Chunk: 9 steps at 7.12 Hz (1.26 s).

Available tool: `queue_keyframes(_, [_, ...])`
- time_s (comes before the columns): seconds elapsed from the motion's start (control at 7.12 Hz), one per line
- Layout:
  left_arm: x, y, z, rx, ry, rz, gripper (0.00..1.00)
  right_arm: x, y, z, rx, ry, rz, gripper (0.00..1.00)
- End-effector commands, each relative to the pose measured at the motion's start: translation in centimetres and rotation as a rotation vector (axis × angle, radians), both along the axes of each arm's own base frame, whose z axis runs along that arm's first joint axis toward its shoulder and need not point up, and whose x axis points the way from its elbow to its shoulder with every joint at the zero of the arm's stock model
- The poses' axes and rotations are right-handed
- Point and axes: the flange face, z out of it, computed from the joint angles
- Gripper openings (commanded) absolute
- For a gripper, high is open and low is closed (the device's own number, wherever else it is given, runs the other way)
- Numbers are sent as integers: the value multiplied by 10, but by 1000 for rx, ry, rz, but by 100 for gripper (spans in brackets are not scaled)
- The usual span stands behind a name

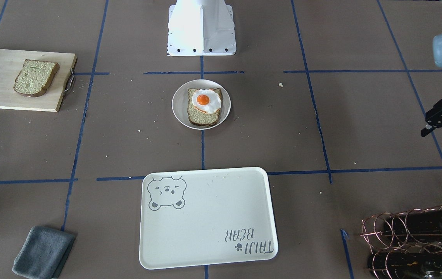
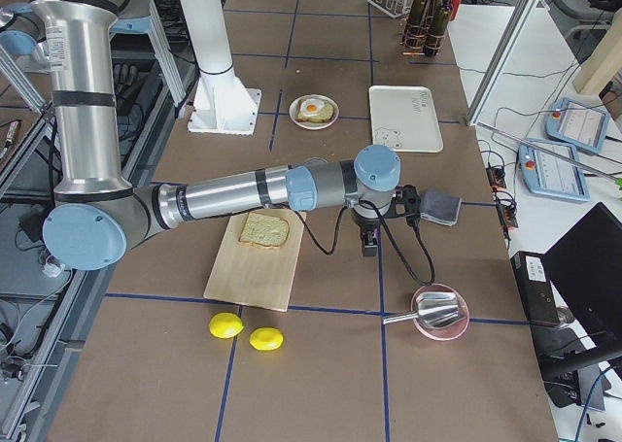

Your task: Make sandwich and place on tray

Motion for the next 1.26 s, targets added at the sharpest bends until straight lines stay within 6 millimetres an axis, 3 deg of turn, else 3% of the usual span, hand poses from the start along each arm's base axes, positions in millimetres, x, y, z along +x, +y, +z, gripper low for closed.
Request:
queue_keyframes(0.0, [56, 4, -28, -83, 50, -22, 100, -41, 9, -31, -98, -11, 43, 100])
queue_keyframes(0.14, [85, 8, -46, -156, 99, -82, 100, -51, 41, -11, -117, -8, 38, 100])
queue_keyframes(0.28, [102, 15, -55, -211, 152, -132, 100, -65, 58, -5, -124, -14, 89, 100])
queue_keyframes(0.56, [129, 28, -68, -273, 204, -156, 100, -108, 131, 36, -148, 14, 153, 100])
queue_keyframes(0.84, [161, 47, -85, -299, 222, -180, 100, -114, 185, 58, -153, 22, 132, 100])
queue_keyframes(1.12, [176, 57, -95, -315, 243, -194, 100, -111, 231, 72, -159, 16, 121, 98])
